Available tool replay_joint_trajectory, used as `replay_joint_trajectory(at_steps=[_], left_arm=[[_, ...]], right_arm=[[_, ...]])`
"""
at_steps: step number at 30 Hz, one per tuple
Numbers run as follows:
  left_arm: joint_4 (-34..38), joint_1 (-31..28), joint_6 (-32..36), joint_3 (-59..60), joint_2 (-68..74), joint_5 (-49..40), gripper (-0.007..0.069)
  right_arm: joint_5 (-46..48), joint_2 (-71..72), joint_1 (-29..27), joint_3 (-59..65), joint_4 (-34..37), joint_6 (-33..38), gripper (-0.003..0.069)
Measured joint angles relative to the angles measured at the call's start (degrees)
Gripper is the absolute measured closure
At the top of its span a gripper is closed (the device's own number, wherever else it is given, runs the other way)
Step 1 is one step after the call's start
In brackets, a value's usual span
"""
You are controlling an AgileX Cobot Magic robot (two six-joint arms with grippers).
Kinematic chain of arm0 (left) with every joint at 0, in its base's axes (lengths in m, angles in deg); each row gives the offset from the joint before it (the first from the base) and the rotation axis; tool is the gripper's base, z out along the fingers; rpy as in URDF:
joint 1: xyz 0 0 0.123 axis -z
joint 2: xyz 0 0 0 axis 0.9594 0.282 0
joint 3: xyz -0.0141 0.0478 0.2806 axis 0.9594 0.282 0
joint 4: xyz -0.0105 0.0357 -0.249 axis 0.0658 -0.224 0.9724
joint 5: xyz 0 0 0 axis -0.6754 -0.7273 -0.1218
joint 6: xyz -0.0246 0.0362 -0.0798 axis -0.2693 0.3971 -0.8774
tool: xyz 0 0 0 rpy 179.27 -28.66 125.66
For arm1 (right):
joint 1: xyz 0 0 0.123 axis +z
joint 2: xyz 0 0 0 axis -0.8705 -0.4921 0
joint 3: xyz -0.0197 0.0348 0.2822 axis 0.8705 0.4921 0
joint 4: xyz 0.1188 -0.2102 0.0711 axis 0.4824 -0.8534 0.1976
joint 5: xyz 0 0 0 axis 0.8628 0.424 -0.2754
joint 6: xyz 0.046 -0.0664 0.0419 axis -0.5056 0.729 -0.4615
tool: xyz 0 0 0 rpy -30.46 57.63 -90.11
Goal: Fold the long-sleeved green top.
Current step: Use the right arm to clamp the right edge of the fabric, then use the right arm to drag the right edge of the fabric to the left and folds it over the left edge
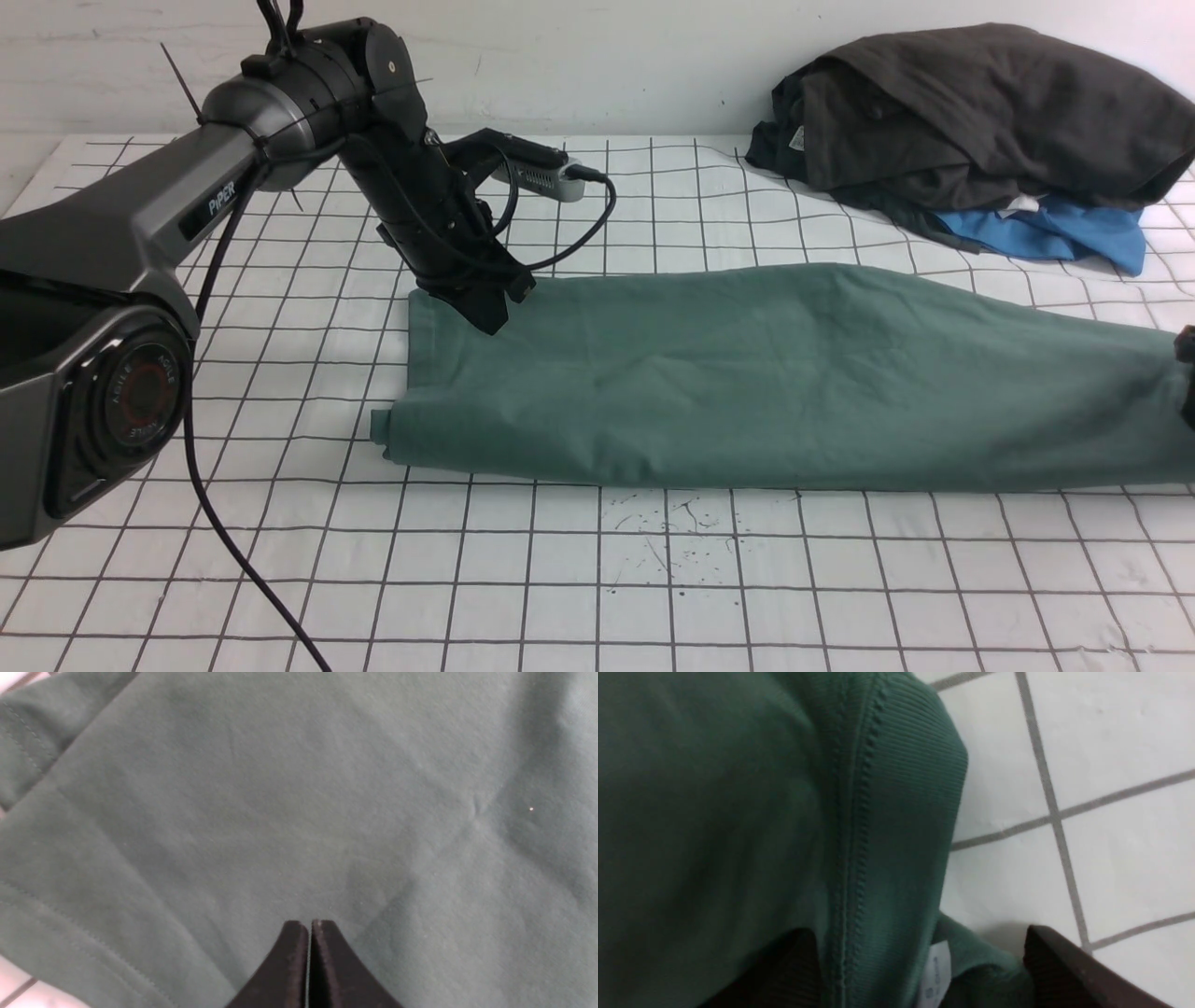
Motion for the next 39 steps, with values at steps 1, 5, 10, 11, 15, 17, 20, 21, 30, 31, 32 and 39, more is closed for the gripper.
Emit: replay_joint_trajectory(at_steps=[1,5,10,11,15,17,20,21,30,31,32,39], left_arm=[[0.00,0.00,0.00,0.00,0.00,0.00,0.0631],[0.00,0.00,0.01,0.00,0.00,0.00,0.0631],[0.00,0.00,0.26,0.00,0.00,0.00,0.0631],[0.00,0.00,0.61,0.00,0.00,0.00,0.0631],[0.00,-0.19,1.60,0.00,-0.65,0.00,0.0631],[0.00,-0.31,1.60,0.02,-1.41,0.00,0.0631],[-0.12,-1.47,1.76,0.02,-5.94,0.00,0.0631],[-0.12,-1.56,1.76,0.02,-6.23,0.00,0.0631],[-3.75,-6.78,1.78,0.02,-17.19,-0.44,0.0631],[-4.14,-7.59,1.64,0.02,-18.36,-0.45,0.0631],[-4.14,-8.03,1.52,0.02,-18.99,-0.51,0.0631],[-4.43,-9.78,0.08,0.02,-22.11,-1.27,0.0631]], right_arm=[[-0.13,0.00,0.07,0.00,0.00,0.00,0.0125],[-0.34,0.00,0.07,0.00,0.00,0.00,0.0179],[-0.09,0.00,0.13,0.00,0.25,1.01,0.0451],[0.21,0.00,0.13,-0.06,0.26,1.55,0.0517],[2.09,1.77,0.50,-1.34,-1.72,2.51,0.0572],[2.84,3.04,0.54,-2.35,-2.90,2.51,0.0571],[5.54,7.92,0.57,-7.37,-8.09,2.51,0.0572],[5.68,8.52,0.57,-7.71,-8.41,2.51,0.0572],[8.05,14.88,11.22,-23.80,-3.70,6.60,0.0572],[8.00,14.88,15.50,-25.13,-1.71,6.82,0.0572],[8.01,14.88,18.11,-25.48,-0.70,7.03,0.0572],[7.64,10.03,37.76,-25.97,7.68,7.39,0.0572]])
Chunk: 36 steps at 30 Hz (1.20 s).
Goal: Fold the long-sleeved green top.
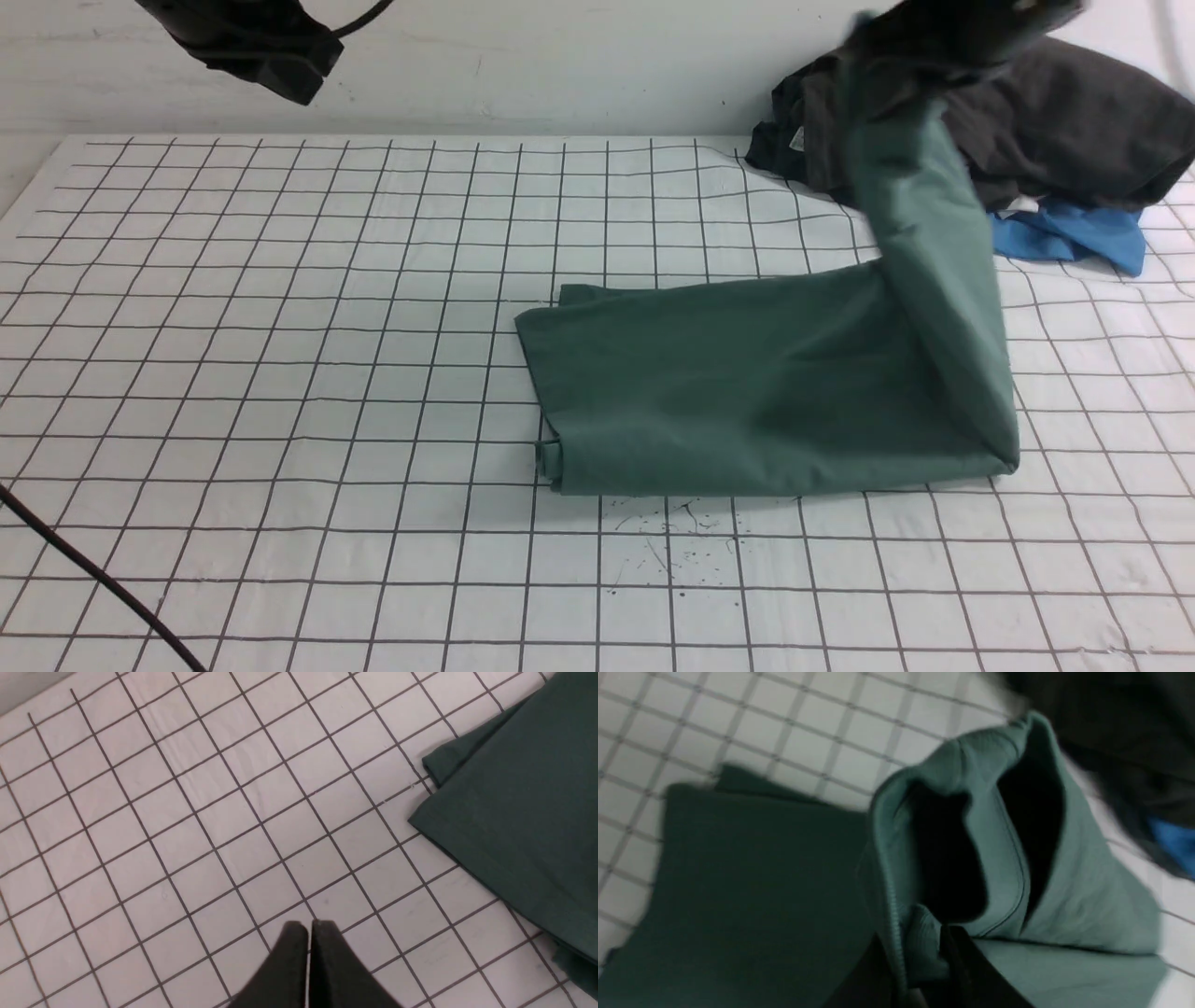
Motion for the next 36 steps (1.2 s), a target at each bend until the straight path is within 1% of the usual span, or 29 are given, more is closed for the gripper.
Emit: replay_joint_trajectory(at_steps=[1,4,6,7,9,10,11,13,14,15,16,18,19,21,22,24,26,27,29,30,32,33,34,35,36], left_arm=[[0.11,0.00,-0.08,0.00,-0.27,-0.11,0.0631],[0.50,0.00,-0.24,0.00,-0.28,-0.11,0.0631],[0.52,0.00,-0.48,0.00,-0.28,-0.16,0.0631],[0.52,0.00,-0.55,0.00,-0.28,-0.16,0.0631],[0.52,0.00,-0.55,0.00,-0.28,-0.16,0.0631],[0.52,0.00,-0.55,0.00,-0.28,-0.16,0.0631],[0.72,0.00,-0.55,0.00,-0.28,-0.16,0.0631],[1.06,0.00,-0.55,0.00,-0.28,-0.16,0.0631],[1.91,0.00,-0.55,0.00,-0.28,-0.16,0.0631],[2.05,0.00,-0.55,0.00,-0.28,-0.16,0.0631],[2.84,0.09,-0.55,0.00,-0.28,-0.16,0.0631],[3.23,0.45,-0.55,0.00,-0.28,-0.16,0.0631],[3.37,1.60,-0.48,0.00,-0.28,-0.16,0.0631],[3.37,3.86,-0.48,0.00,-0.13,-0.16,0.0631],[3.37,3.86,-0.48,0.00,-0.03,-0.16,0.0631],[3.07,7.86,-0.44,0.00,1.41,-0.16,0.0631],[2.04,10.90,-0.50,0.65,3.20,-0.09,0.0631],[1.05,12.54,-0.71,1.30,4.45,-0.09,0.0631],[-1.76,15.41,-2.05,3.34,7.25,0.04,0.0631],[-2.88,16.55,-2.64,4.61,8.77,0.04,0.0631],[-5.68,18.27,-4.62,7.68,12.19,0.51,0.0631],[-6.27,18.67,-5.05,8.84,13.30,0.70,0.0631],[-6.39,18.83,-5.12,9.42,13.82,0.79,0.0631],[-6.76,19.04,-5.41,10.27,14.58,0.93,0.0631],[-7.02,19.48,-6.01,12.67,16.24,1.23,0.0631]], right_arm=[[-1.37,-2.31,3.23,0.00,1.82,-0.18,0.0572],[-6.13,-7.59,8.64,0.00,4.53,-1.36,0.0572],[-8.67,-10.65,11.01,0.00,6.52,-1.80,0.0567],[-8.87,-10.92,11.20,0.00,6.72,-1.87,0.0564],[-10.42,-13.56,12.60,0.00,10.22,-1.93,0.0507],[-10.56,-13.83,12.66,0.00,10.51,-1.93,0.0500],[-11.02,-14.24,12.67,0.00,12.85,-1.87,0.0417],[-11.09,-14.24,12.55,0.00,13.52,-1.87,0.0365],[-11.01,-13.61,12.09,0.00,13.85,-1.59,0.0281],[-10.96,-13.51,12.00,0.00,13.85,-1.48,0.0261],[-10.16,-12.73,11.27,0.00,13.28,-0.75,0.0199],[-8.54,-11.69,10.24,0.00,12.05,-0.17,0.0158],[-5.18,-10.20,8.31,-0.05,8.46,0.72,0.0123],[-2.33,-9.37,6.52,-0.17,3.93,0.96,0.0122],[-2.06,-9.36,6.29,-0.23,3.38,0.96,0.0123],[-0.91,-9.16,3.21,0.06,-3.32,0.90,0.0172],[-0.83,-9.16,1.18,1.37,-6.05,0.18,0.0229],[-0.77,-9.16,-0.07,2.46,-6.89,-0.45,0.0272],[-0.77,-9.16,-2.53,5.44,-6.94,-1.16,0.0383],[-0.82,-9.16,-3.20,7.42,-6.58,-1.15,0.0426],[-0.94,-9.16,-4.42,12.80,-4.57,-0.48,0.0550],[-0.94,-9.16,-4.57,14.94,-3.86,-0.26,0.0587],[-0.94,-9.16,-4.58,16.03,-3.71,-0.14,0.0596],[-1.06,-9.16,-4.58,17.66,-3.08,-0.05,0.0622],[-2.39,-9.16,-4.58,22.48,-1.79,0.29,0.0652]])
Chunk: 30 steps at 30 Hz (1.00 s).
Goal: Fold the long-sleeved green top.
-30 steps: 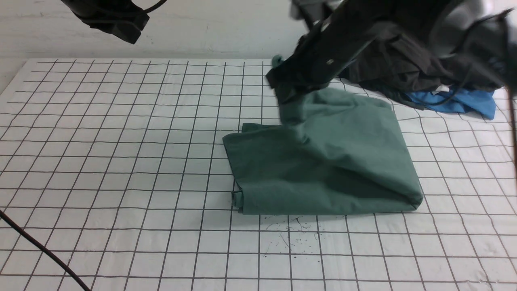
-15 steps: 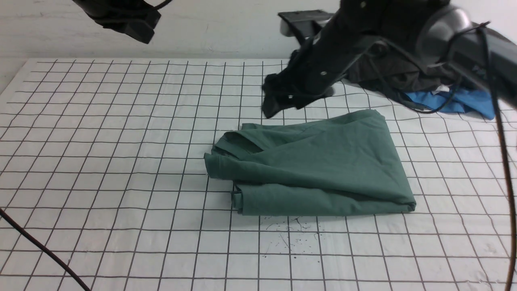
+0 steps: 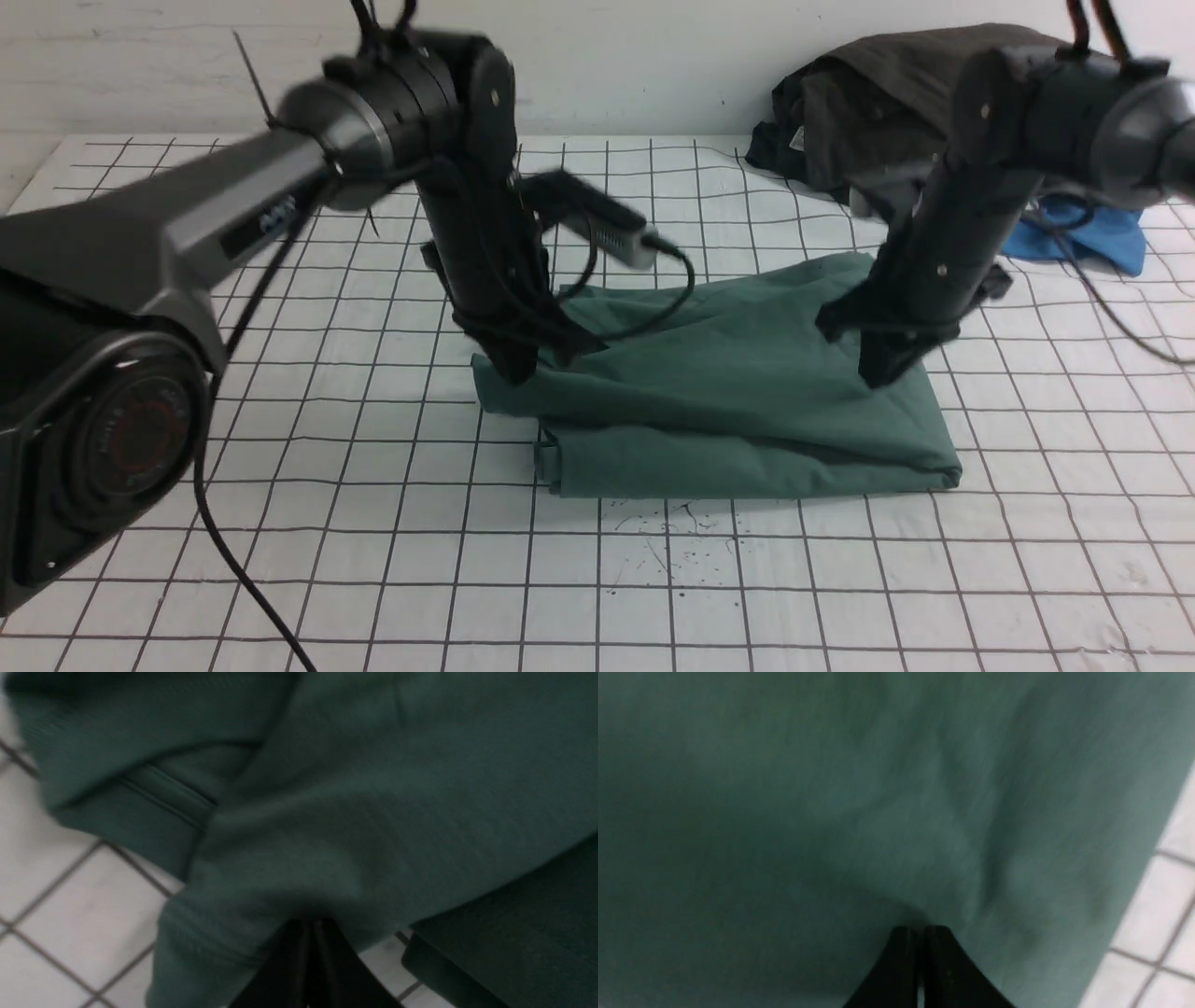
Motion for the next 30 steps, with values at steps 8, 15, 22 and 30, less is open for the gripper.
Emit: replay_joint_trajectory(at_steps=[8,15,22,30], left_arm=[[0.39,0.27,-0.27,4.46,0.11,0.46,0.0631],[-1.54,0.27,-1.13,5.13,-10.60,0.46,0.0631],[-3.72,0.27,-4.14,11.87,-37.84,0.03,0.0631],[-5.03,0.27,-7.07,38.83,-68.27,6.18,0.0631]], right_arm=[[-7.34,2.25,0.00,7.88,1.70,0.02,0.0673],[-7.47,12.63,0.00,9.16,1.70,0.60,0.0673],[-9.68,37.79,0.00,12.05,2.33,0.65,0.0673],[-21.44,63.08,0.00,28.47,6.17,1.06,0.0673]])
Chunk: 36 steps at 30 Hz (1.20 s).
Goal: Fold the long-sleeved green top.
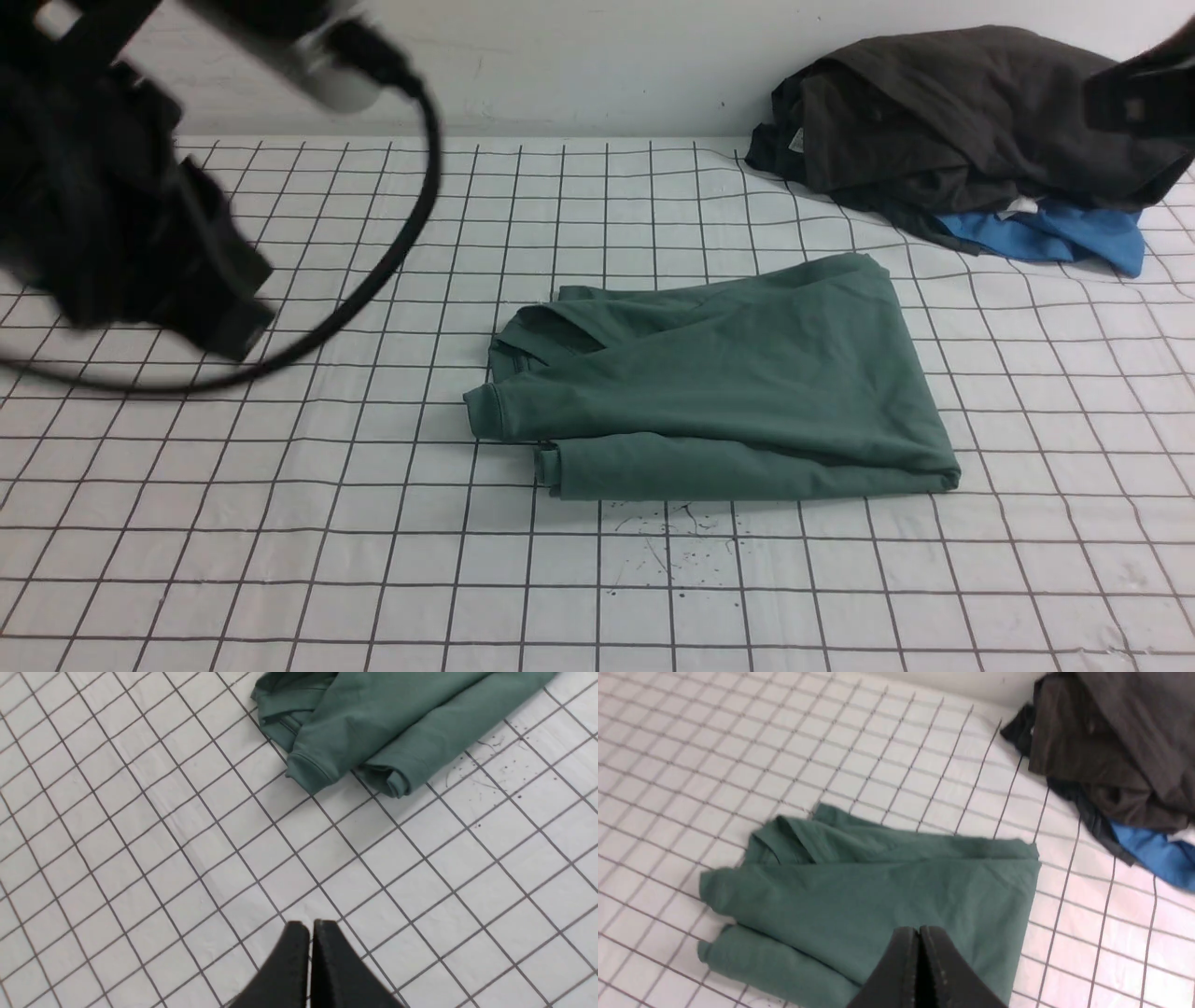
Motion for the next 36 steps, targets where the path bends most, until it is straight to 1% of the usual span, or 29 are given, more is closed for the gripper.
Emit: replay_joint_trajectory(at_steps=[3,5,9,10,11,13,17,21,25,30,36], left_arm=[[-0.19,0.00,-1.32,12.72,-13.15,7.33,0.0631],[-1.34,0.00,-4.15,19.84,-22.10,11.74,0.0631],[-4.90,0.00,-10.86,29.33,-34.29,14.96,0.0631],[-5.06,0.00,-11.08,29.73,-35.19,15.09,0.0631],[-6.28,0.00,-12.59,33.35,-38.78,15.66,0.0631],[-6.81,0.00,-12.87,35.38,-41.07,16.48,0.0631],[-9.52,0.00,-12.81,42.09,-51.05,22.80,0.0631],[-12.99,0.00,-12.63,45.66,-60.28,28.21,0.0631],[-15.11,0.00,-12.92,46.34,-61.78,28.70,0.0631],[-15.18,0.00,-13.29,47.58,-61.78,27.65,0.0631],[-15.50,0.00,-13.36,47.83,-61.78,26.76,0.0631]], right_arm=[[-6.66,10.14,0.00,7.52,1.45,0.16,0.0673],[-9.70,14.89,0.00,11.20,1.97,0.16,0.0673],[-12.84,21.61,0.00,16.20,2.94,0.23,0.0673],[-12.93,22.04,0.00,16.57,3.02,0.23,0.0673],[-13.35,23.51,0.00,18.00,3.14,0.28,0.0673],[-13.35,24.07,0.00,18.58,3.27,0.28,0.0673],[-13.55,24.33,0.00,19.60,4.46,0.28,0.0673],[-14.26,24.33,0.00,19.57,4.56,0.28,0.0673],[-14.61,24.39,0.00,19.57,4.54,1.08,0.0673],[-14.80,24.39,0.00,19.57,4.49,1.69,0.0673],[-14.73,26.91,0.00,19.57,4.55,4.91,0.0673]])
